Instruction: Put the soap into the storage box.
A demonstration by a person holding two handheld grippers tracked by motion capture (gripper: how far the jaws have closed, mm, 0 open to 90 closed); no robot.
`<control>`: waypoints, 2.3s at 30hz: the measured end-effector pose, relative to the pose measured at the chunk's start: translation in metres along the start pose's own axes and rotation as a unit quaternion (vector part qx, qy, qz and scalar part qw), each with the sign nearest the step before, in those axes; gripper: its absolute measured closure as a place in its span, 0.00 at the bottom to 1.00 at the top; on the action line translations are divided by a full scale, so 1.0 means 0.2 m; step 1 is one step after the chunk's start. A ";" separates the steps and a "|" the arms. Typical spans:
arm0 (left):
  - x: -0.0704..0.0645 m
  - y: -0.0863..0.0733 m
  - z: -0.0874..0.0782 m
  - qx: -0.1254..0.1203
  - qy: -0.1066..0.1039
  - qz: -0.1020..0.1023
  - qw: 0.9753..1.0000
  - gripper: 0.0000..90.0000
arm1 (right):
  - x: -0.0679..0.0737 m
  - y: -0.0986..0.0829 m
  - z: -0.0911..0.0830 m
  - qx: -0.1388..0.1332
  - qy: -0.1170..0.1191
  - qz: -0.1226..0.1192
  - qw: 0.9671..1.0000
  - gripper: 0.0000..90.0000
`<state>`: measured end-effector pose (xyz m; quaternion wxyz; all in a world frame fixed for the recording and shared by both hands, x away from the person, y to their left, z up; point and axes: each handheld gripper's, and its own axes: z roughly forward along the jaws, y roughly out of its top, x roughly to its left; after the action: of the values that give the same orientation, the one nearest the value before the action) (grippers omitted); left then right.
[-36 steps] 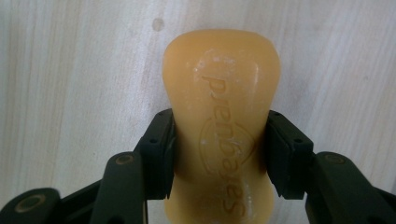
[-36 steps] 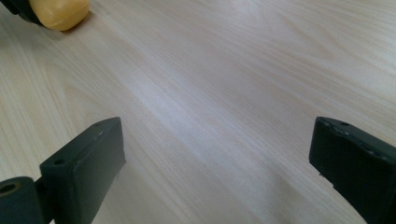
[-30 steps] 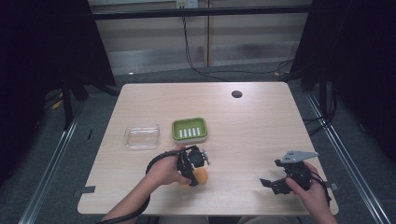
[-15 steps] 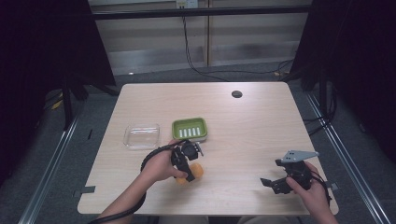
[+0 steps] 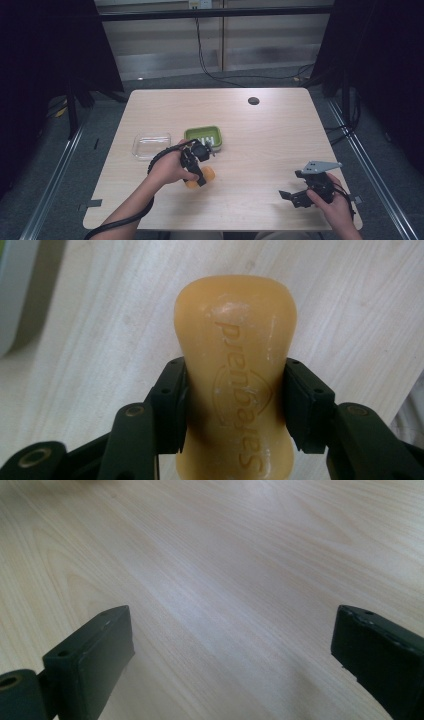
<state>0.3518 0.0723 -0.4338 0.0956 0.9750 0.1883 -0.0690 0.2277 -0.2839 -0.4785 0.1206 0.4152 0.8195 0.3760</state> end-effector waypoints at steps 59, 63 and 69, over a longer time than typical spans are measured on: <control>0.20 0.06 -0.24 -0.020 0.021 -0.036 0.999 0.55 | 0.01 0.00 0.01 0.002 0.002 -0.005 1.000 0.04; 0.22 0.06 -0.25 -0.020 0.025 -0.039 0.999 0.55 | 0.01 0.00 0.01 0.002 0.002 -0.005 1.000 0.04; 0.23 0.06 -0.27 -0.020 0.027 -0.044 0.998 0.55 | 0.01 0.00 0.01 0.002 0.002 -0.004 1.000 0.04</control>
<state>0.4048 0.0890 -0.3873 0.1070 0.9652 0.2348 -0.0427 0.2277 -0.2809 -0.4788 0.1198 0.4116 0.8223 0.3743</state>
